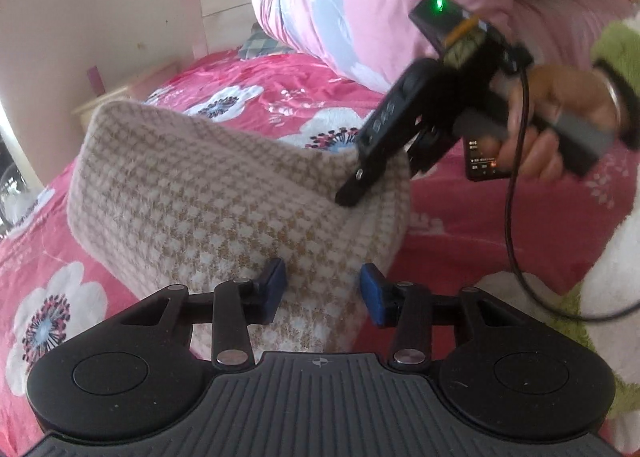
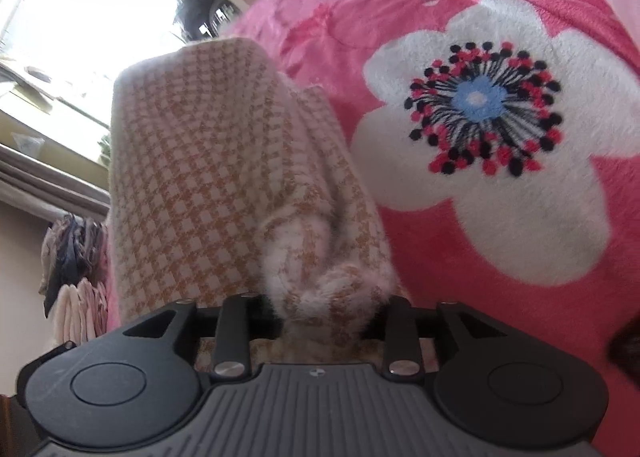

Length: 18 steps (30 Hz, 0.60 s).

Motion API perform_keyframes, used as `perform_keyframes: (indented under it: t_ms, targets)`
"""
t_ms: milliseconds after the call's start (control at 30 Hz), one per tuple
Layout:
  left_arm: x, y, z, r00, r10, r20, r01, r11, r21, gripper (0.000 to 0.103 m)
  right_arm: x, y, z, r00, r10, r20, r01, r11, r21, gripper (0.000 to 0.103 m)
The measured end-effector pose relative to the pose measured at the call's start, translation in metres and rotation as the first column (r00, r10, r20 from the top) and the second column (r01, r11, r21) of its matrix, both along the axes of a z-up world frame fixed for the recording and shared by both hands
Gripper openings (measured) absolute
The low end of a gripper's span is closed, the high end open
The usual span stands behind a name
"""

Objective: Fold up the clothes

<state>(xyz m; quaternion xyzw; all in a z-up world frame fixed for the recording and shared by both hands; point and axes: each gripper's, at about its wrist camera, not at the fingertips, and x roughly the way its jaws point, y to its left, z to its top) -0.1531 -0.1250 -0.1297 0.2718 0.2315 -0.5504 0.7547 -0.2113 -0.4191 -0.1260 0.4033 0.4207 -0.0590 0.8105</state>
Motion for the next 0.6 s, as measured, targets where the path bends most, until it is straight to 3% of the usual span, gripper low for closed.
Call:
perform_keyframes:
  t_ms: [133,267,433,500,600]
  targets:
    - [0.001,-0.001,-0.003,1.0,-0.006,0.007,0.006,1.0,0.009,0.044,0.002,-0.012,0.03,0.996,0.032,-0.085,-0.038,0.997,-0.065,0.05]
    - [-0.001,-0.002,-0.003,1.0,-0.01,0.018,0.009,1.0,0.018,0.044,0.003,-0.011,0.072,0.993,0.063,-0.096,-0.084,0.968,-0.236,0.05]
    - [-0.002,0.0,-0.002,1.0,-0.004,0.015,0.004,1.0,0.022,0.044,0.01,0.012,0.112,0.978,0.209,-0.02,-0.2,0.901,-0.384,0.031]
    - [-0.002,0.0,-0.002,1.0,-0.005,0.022,0.005,1.0,0.026,0.044,0.018,0.026,0.109,0.961,0.272,-0.049,-0.269,0.881,-0.39,0.025]
    - [-0.002,0.0,-0.003,1.0,-0.007,0.03,0.006,0.999,0.031,0.044,0.029,0.04,0.09,0.936,0.326,-0.132,-0.351,0.862,-0.364,0.023]
